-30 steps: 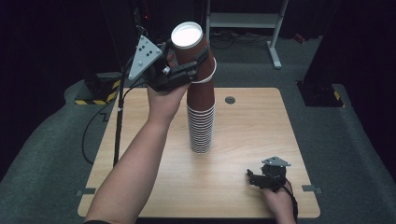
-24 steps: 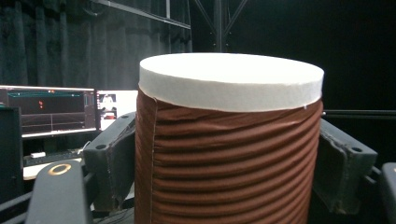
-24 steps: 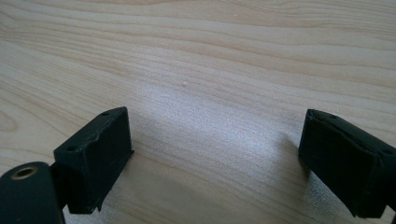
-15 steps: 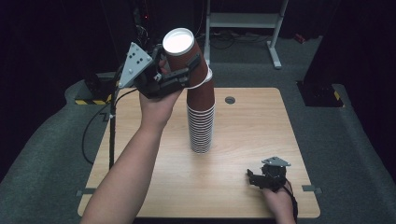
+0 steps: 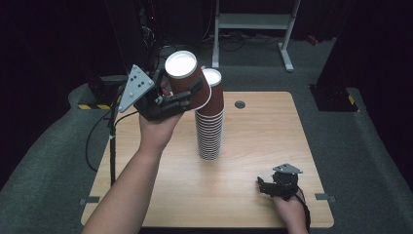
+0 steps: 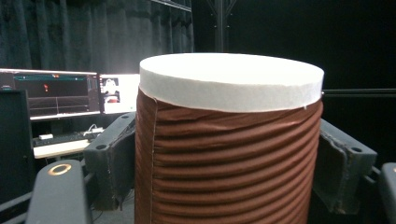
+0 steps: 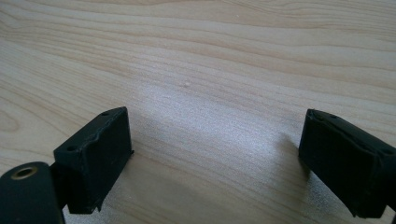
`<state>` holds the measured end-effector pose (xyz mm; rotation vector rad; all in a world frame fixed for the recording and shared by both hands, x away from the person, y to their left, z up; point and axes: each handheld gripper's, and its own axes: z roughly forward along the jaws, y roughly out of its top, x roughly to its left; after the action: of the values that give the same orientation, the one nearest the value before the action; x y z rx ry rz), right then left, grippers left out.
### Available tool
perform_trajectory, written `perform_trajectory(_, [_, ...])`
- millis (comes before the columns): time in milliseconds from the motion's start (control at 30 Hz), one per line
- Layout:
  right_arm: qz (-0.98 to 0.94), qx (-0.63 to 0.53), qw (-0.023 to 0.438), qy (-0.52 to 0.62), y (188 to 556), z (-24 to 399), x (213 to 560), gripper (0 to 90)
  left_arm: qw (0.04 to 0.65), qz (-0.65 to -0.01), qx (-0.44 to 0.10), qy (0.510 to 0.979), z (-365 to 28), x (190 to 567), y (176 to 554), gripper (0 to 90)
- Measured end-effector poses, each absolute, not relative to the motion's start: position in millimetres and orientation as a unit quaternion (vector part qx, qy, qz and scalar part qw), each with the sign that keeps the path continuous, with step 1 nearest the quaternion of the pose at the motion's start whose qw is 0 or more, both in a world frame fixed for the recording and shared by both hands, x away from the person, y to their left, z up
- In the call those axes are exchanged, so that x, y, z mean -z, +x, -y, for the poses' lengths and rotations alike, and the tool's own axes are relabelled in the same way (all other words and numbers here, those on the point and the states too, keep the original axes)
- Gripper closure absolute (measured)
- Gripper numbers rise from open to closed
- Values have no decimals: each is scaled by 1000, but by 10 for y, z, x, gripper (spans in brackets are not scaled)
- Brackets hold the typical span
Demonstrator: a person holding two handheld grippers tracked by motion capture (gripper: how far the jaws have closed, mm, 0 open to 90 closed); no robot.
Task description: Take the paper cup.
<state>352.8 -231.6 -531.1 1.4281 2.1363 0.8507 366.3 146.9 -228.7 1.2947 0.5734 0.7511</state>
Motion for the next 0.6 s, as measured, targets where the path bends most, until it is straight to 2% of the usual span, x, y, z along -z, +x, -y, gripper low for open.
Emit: perform_trajectory(600, [-771,-307,218,514,3528,2316,5314,89,703,-251,-334,575,-1556,2362,3471,206])
